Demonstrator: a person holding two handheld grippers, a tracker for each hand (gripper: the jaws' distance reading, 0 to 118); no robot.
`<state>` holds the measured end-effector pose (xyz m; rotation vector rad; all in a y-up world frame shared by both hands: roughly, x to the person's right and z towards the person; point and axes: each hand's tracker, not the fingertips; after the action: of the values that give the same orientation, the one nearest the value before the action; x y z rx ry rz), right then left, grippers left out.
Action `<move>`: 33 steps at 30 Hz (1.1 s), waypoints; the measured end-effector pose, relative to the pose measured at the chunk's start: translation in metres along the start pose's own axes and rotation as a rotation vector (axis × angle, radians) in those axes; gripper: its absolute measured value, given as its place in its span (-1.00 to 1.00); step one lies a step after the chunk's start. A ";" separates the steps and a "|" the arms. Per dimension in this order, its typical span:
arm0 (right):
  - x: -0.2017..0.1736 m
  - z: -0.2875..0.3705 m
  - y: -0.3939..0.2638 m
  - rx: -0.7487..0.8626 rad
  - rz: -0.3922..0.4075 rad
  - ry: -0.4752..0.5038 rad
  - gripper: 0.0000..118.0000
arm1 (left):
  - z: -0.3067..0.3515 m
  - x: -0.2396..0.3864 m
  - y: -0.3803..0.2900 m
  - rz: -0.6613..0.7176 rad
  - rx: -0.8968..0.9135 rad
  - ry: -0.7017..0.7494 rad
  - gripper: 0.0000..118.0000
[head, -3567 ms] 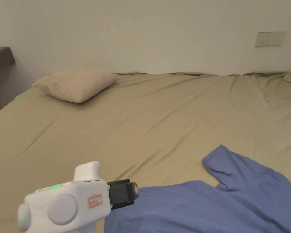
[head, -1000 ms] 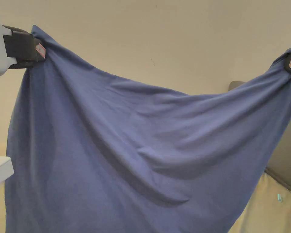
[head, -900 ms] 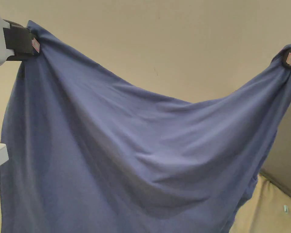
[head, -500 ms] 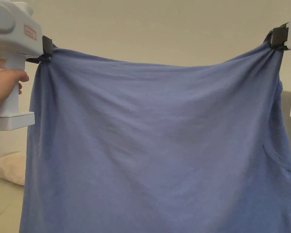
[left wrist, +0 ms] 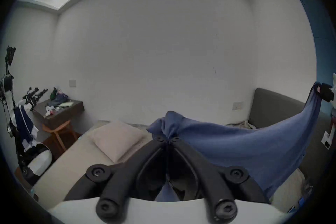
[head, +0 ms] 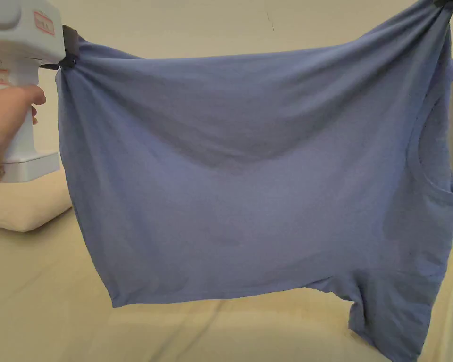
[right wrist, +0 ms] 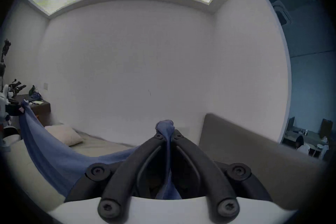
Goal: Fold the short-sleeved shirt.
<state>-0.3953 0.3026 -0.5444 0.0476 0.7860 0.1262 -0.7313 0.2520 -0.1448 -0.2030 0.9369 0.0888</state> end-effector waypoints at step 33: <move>0.028 0.391 -0.384 -0.464 -0.176 0.158 -0.92 | 0.286 -0.005 -0.388 0.033 -0.490 -0.116 -1.00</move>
<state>-0.0618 -0.0728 -0.3222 -0.4747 0.8986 0.1434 -0.4450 -0.0666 0.0756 -0.6293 0.7911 0.3586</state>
